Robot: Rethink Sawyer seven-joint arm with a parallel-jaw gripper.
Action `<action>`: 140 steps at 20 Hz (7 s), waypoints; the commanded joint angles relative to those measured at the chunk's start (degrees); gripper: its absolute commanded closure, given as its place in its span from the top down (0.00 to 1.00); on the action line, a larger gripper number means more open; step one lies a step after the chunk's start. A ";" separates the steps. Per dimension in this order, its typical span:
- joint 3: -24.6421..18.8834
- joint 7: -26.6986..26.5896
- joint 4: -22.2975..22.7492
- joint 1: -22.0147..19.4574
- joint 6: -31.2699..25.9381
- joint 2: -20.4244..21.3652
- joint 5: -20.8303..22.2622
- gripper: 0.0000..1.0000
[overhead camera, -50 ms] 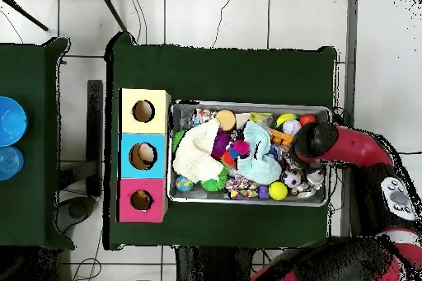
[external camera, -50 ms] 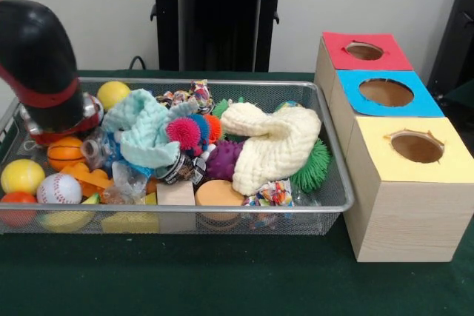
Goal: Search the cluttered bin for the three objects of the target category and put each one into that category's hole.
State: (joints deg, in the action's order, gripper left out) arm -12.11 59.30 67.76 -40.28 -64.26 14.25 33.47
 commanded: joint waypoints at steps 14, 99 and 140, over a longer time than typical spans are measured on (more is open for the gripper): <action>3.48 4.01 -1.44 15.28 6.26 4.31 16.19 1.00; 18.02 4.78 -7.97 19.58 -11.65 -9.75 3.40 1.00; 21.16 -2.20 -14.02 22.41 -7.54 -12.96 7.91 1.00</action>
State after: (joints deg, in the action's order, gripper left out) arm 9.28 59.30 57.00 -19.78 -68.60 6.00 36.32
